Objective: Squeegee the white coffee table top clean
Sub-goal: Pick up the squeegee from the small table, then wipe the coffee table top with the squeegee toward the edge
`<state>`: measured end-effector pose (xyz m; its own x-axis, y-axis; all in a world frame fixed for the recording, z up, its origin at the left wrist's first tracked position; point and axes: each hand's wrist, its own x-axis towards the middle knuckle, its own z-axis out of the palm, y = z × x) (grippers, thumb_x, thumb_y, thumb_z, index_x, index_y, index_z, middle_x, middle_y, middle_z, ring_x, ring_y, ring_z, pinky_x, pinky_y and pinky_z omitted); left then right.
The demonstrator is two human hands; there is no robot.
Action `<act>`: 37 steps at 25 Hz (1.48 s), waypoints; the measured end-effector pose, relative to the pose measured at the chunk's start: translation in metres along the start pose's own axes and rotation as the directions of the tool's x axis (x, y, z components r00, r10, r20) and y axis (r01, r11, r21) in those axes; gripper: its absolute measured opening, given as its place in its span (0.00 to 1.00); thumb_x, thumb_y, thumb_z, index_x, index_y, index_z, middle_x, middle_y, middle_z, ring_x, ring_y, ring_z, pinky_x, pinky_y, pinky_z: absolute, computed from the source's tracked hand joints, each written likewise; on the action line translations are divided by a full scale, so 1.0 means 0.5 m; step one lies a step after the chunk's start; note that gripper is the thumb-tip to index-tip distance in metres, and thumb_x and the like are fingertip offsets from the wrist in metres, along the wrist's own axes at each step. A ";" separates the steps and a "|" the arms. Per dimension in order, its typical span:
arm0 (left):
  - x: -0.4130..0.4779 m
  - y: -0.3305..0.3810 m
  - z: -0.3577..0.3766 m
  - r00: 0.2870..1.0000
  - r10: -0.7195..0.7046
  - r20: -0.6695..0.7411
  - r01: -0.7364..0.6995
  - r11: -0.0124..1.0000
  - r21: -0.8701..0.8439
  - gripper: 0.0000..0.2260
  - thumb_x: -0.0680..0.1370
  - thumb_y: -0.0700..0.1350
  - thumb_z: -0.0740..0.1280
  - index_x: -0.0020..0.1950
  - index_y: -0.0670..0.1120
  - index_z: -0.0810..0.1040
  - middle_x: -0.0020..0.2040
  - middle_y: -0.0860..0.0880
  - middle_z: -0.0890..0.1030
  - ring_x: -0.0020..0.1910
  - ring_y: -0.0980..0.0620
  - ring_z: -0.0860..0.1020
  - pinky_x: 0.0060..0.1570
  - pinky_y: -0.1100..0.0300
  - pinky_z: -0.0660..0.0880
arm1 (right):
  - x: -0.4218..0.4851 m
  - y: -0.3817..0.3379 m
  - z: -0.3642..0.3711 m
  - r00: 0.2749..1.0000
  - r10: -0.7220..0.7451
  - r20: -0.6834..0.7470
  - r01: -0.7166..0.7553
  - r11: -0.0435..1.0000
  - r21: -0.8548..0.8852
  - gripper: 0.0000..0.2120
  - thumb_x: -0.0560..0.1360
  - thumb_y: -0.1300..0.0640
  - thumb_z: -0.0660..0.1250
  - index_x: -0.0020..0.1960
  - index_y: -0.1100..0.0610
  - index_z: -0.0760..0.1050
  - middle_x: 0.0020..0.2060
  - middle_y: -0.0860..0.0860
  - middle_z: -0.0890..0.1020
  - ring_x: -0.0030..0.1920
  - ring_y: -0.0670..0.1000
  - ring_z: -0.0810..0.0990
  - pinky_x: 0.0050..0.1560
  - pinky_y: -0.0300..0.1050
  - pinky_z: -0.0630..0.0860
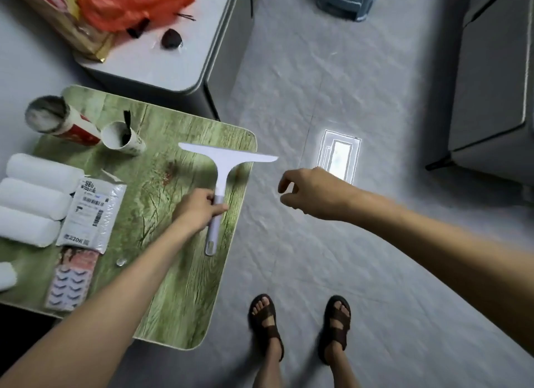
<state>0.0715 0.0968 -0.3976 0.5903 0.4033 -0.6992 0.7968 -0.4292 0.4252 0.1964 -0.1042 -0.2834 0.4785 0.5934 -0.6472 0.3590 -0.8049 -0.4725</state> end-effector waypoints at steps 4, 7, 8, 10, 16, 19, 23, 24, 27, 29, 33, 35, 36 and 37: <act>-0.132 0.216 -0.069 0.975 0.208 0.080 -0.193 0.967 -0.163 0.10 0.69 0.49 0.77 0.41 0.44 0.80 0.37 0.46 0.83 0.35 0.48 0.80 0.35 0.55 0.80 | -0.135 -0.008 -0.127 0.997 0.007 -0.082 0.000 0.996 0.084 0.12 0.77 0.51 0.64 0.58 0.53 0.75 0.47 0.52 0.82 0.39 0.51 0.75 0.40 0.43 0.72; -0.233 0.396 -0.119 0.947 0.308 0.088 -0.274 0.921 -0.276 0.12 0.68 0.51 0.77 0.37 0.47 0.78 0.29 0.55 0.78 0.27 0.58 0.76 0.24 0.67 0.71 | -0.256 0.002 -0.230 0.993 0.002 -0.121 0.014 0.992 0.127 0.12 0.77 0.46 0.64 0.57 0.52 0.75 0.41 0.47 0.80 0.36 0.49 0.77 0.33 0.38 0.69; -0.266 0.462 -0.130 0.943 0.320 0.096 -0.274 0.904 -0.327 0.12 0.68 0.51 0.77 0.37 0.47 0.77 0.27 0.56 0.77 0.26 0.59 0.75 0.23 0.67 0.70 | -0.299 0.011 -0.270 0.991 0.011 -0.132 0.010 0.987 0.159 0.12 0.77 0.45 0.64 0.56 0.51 0.75 0.39 0.46 0.80 0.36 0.48 0.78 0.32 0.36 0.69; -0.320 0.595 -0.140 0.937 0.319 0.142 -0.233 0.875 -0.424 0.10 0.69 0.49 0.77 0.39 0.46 0.78 0.26 0.56 0.77 0.24 0.60 0.74 0.23 0.68 0.71 | -0.369 0.043 -0.353 0.988 0.025 -0.154 0.014 0.969 0.246 0.13 0.77 0.43 0.64 0.54 0.50 0.76 0.38 0.46 0.82 0.34 0.45 0.79 0.29 0.30 0.69; -0.383 0.967 -0.117 0.899 0.366 0.239 -0.203 0.833 -0.515 0.08 0.72 0.47 0.74 0.41 0.45 0.77 0.28 0.52 0.81 0.24 0.58 0.77 0.24 0.68 0.73 | -0.459 0.171 -0.595 0.961 0.015 -0.275 0.142 0.829 0.540 0.11 0.77 0.45 0.63 0.47 0.52 0.76 0.38 0.49 0.82 0.31 0.42 0.78 0.30 0.34 0.73; -0.372 1.136 -0.103 0.881 0.407 0.243 -0.249 0.834 -0.492 0.08 0.73 0.47 0.73 0.40 0.45 0.77 0.27 0.53 0.81 0.23 0.59 0.76 0.25 0.67 0.74 | -0.452 0.251 -0.724 0.953 0.052 -0.300 0.157 0.761 0.629 0.12 0.78 0.52 0.64 0.50 0.62 0.75 0.35 0.52 0.80 0.31 0.48 0.79 0.33 0.40 0.76; -0.320 1.324 -0.129 0.848 0.427 0.313 -0.216 0.819 -0.532 0.07 0.76 0.45 0.70 0.40 0.43 0.77 0.32 0.47 0.80 0.26 0.55 0.76 0.29 0.66 0.76 | -0.424 0.331 -0.893 0.947 0.091 -0.309 0.176 0.658 0.732 0.05 0.75 0.62 0.64 0.40 0.60 0.72 0.29 0.54 0.78 0.29 0.51 0.78 0.33 0.42 0.77; -0.296 1.373 -0.138 0.840 0.432 0.328 -0.208 0.815 -0.541 0.06 0.76 0.43 0.69 0.41 0.42 0.78 0.34 0.44 0.79 0.27 0.54 0.76 0.29 0.65 0.76 | -0.413 0.355 -0.938 0.945 0.106 -0.308 0.165 0.659 0.734 0.04 0.74 0.62 0.63 0.40 0.60 0.72 0.30 0.56 0.78 0.29 0.51 0.78 0.33 0.42 0.77; -0.188 1.524 -0.152 0.837 0.443 0.322 -0.241 0.826 -0.510 0.03 0.75 0.37 0.68 0.43 0.40 0.76 0.35 0.42 0.77 0.26 0.54 0.77 0.29 0.65 0.78 | -0.358 0.436 -1.067 0.951 0.155 -0.267 0.107 0.646 0.756 0.04 0.73 0.63 0.61 0.43 0.63 0.73 0.35 0.58 0.79 0.31 0.54 0.80 0.32 0.41 0.77; -0.097 1.626 -0.148 0.828 0.450 0.334 -0.258 0.836 -0.485 0.03 0.75 0.35 0.68 0.42 0.39 0.75 0.34 0.42 0.77 0.26 0.54 0.78 0.30 0.65 0.79 | -0.300 0.485 -1.155 0.937 0.228 -0.265 0.050 0.663 0.747 0.05 0.74 0.62 0.60 0.44 0.64 0.73 0.36 0.61 0.81 0.31 0.55 0.80 0.30 0.39 0.76; 0.059 1.847 -0.142 0.773 0.487 0.407 -0.307 0.848 -0.432 0.06 0.74 0.35 0.68 0.37 0.40 0.76 0.31 0.43 0.79 0.25 0.55 0.78 0.30 0.65 0.79 | -0.180 0.568 -1.331 0.791 0.391 -0.470 -0.150 0.869 0.471 0.12 0.76 0.50 0.60 0.48 0.59 0.70 0.45 0.60 0.82 0.43 0.58 0.81 0.41 0.48 0.74; 0.122 1.971 -0.146 0.737 0.497 0.458 -0.349 0.860 -0.372 0.06 0.75 0.37 0.68 0.37 0.41 0.77 0.32 0.43 0.80 0.26 0.54 0.78 0.29 0.65 0.79 | -0.132 0.606 -1.423 0.724 0.438 -0.534 -0.216 0.878 0.427 0.12 0.78 0.48 0.56 0.49 0.57 0.67 0.47 0.60 0.80 0.46 0.62 0.79 0.41 0.50 0.73; 0.152 2.034 -0.149 0.718 0.503 0.481 -0.382 0.863 -0.332 0.06 0.75 0.39 0.68 0.37 0.41 0.78 0.33 0.43 0.80 0.27 0.54 0.78 0.30 0.65 0.79 | -0.111 0.629 -1.469 0.693 0.461 -0.554 -0.242 0.873 0.423 0.12 0.79 0.48 0.55 0.50 0.57 0.66 0.48 0.61 0.80 0.48 0.63 0.79 0.41 0.50 0.72; 0.182 2.092 -0.151 0.703 0.499 0.506 -0.411 0.867 -0.283 0.06 0.75 0.40 0.68 0.38 0.42 0.79 0.34 0.43 0.81 0.27 0.53 0.79 0.31 0.64 0.79 | -0.092 0.656 -1.513 0.662 0.486 -0.570 -0.277 0.866 0.417 0.13 0.80 0.48 0.54 0.51 0.58 0.67 0.50 0.62 0.79 0.49 0.64 0.78 0.42 0.51 0.71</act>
<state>0.9687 -0.2542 0.0270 0.7478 -0.3396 -0.5706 0.4841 -0.3092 0.8185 0.8983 -0.3906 0.0437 0.9482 0.0052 -0.3176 -0.1556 -0.8639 -0.4790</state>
